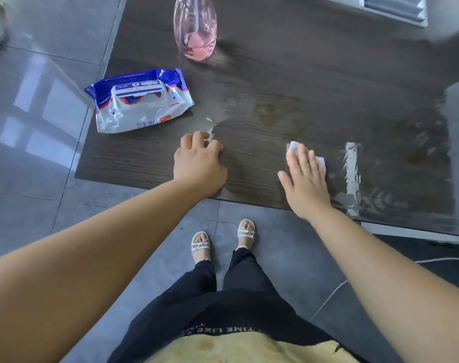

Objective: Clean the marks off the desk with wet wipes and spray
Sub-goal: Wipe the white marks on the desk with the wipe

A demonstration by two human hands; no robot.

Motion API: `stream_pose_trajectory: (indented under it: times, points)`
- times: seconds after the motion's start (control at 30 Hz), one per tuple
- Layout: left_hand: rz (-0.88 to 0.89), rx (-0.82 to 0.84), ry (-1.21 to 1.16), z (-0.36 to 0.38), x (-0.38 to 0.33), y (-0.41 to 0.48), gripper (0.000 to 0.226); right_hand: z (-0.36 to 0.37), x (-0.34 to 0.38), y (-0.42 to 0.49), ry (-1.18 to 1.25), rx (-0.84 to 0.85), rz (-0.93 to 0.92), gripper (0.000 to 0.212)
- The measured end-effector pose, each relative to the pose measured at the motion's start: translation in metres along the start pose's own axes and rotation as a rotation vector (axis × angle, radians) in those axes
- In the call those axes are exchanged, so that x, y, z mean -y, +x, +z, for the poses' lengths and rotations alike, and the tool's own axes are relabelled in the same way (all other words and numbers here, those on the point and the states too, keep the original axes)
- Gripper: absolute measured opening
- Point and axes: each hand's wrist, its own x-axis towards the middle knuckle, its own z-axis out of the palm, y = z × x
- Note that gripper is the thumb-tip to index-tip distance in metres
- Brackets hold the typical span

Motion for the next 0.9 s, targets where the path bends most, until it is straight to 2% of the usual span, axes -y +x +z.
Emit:
stream_pose_trajectory:
  times: [0.07,0.1,0.13,0.2,0.27,0.3,0.33,0.4,0.47,0.5,0.57,0.67,0.73,0.8,0.9]
  points:
    - [-0.007,0.005,0.014,0.0,-0.005,0.006,0.045,-0.007,0.028,0.024,0.051,-0.021,0.172,0.064]
    - [-0.017,0.011,0.015,0.0,-0.007,0.01,0.046,-0.007,0.046,0.029,0.055,-0.031,0.146,0.065]
    - [-0.026,0.012,0.011,-0.001,-0.008,0.015,0.046,-0.005,0.061,0.028,0.041,-0.034,0.056,0.067]
    - [-0.041,0.008,0.002,-0.004,-0.009,0.022,0.045,0.005,0.069,0.01,-0.045,-0.005,-0.241,0.072]
    - [-0.067,0.041,0.008,-0.005,-0.011,0.03,0.048,0.006,0.041,-0.008,-0.124,0.016,-0.477,0.072]
    - [-0.088,0.067,0.026,-0.005,-0.011,0.031,0.051,0.003,0.018,-0.009,-0.126,-0.003,-0.51,0.068]
    - [-0.111,0.087,0.047,-0.004,-0.012,0.032,0.053,-0.001,-0.004,-0.004,-0.12,-0.022,-0.451,0.063]
    - [-0.149,0.105,0.081,-0.001,-0.013,0.034,0.055,-0.015,-0.03,0.018,-0.05,0.026,-0.158,0.06]
    - [-0.162,0.12,0.108,0.001,-0.016,0.034,0.058,-0.026,-0.022,0.049,0.034,0.005,0.123,0.062]
    - [-0.166,0.13,0.115,0.001,-0.017,0.035,0.059,-0.027,-0.006,0.062,0.05,-0.021,0.195,0.063]
    - [-0.17,0.144,0.118,0.0,-0.019,0.035,0.058,-0.026,0.032,0.074,0.07,-0.027,0.149,0.065]
    - [-0.167,0.157,0.122,-0.006,-0.018,0.038,0.054,-0.013,0.056,0.051,-0.008,-0.009,-0.274,0.069]
    - [-0.163,0.183,0.127,-0.009,-0.018,0.04,0.054,-0.009,0.034,0.029,-0.064,0.019,-0.498,0.072]
    - [-0.157,0.214,0.14,-0.01,-0.02,0.04,0.055,-0.015,-0.001,0.028,-0.079,0.038,-0.507,0.072]
    - [-0.165,0.253,0.153,-0.011,-0.022,0.043,0.057,-0.037,-0.025,0.07,-0.057,0.045,-0.236,0.065]
